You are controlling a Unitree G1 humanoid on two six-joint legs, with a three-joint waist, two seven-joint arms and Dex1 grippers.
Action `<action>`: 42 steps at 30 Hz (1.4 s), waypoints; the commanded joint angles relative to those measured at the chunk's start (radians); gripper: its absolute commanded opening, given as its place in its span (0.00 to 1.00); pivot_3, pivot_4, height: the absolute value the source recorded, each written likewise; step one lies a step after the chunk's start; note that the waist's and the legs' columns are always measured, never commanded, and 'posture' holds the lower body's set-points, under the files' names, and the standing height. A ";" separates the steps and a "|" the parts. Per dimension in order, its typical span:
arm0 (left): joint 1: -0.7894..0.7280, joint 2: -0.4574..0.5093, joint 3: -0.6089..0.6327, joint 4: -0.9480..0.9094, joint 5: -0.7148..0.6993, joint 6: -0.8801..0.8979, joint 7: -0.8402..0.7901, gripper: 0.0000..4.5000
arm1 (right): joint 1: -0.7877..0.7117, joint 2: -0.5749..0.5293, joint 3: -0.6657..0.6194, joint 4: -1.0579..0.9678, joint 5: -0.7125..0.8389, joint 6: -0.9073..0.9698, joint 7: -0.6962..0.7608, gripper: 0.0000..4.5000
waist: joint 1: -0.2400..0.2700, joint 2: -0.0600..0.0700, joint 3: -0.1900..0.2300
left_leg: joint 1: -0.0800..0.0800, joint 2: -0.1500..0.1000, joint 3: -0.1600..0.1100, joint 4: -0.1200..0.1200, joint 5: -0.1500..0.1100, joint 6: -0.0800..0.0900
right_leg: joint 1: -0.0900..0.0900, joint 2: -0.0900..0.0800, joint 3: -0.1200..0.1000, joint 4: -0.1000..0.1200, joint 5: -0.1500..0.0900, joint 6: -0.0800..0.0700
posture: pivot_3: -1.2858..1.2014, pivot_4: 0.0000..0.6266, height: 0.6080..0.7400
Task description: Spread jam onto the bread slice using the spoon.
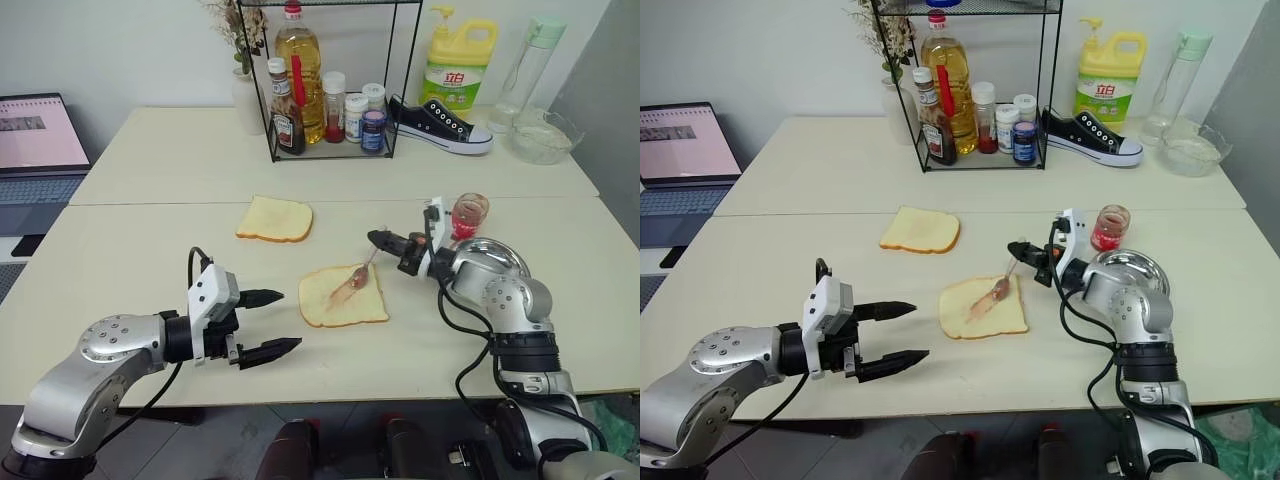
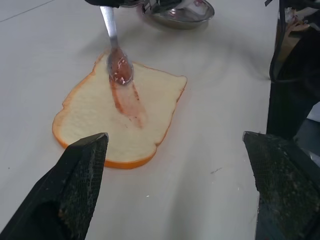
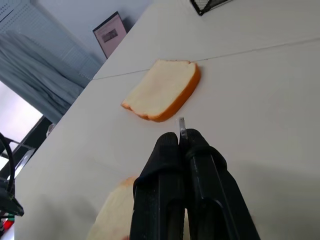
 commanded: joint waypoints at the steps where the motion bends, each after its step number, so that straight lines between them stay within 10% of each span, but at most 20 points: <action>1: -0.012 0.006 0.010 -0.013 0.000 -0.017 -0.007 1.00 | -0.029 -0.030 -0.026 -0.020 0.010 0.003 0.015 0.01 | 0.000 0.000 0.000 | 0.000 0.000 0.000 0.000 0.000 0.000 | 0.000 0.000 0.000 0.000 0.000 0.000 | 0.52 0.24 1.00; 42: -0.019 0.012 0.009 -0.011 0.007 -0.017 -0.009 1.00 | -0.024 0.102 0.073 -0.002 -0.035 -0.022 0.018 0.01 | -0.001 0.000 0.000 | 0.000 0.000 0.000 0.000 0.000 0.000 | 0.000 0.000 0.001 0.000 0.000 0.000 | 0.52 0.24 1.00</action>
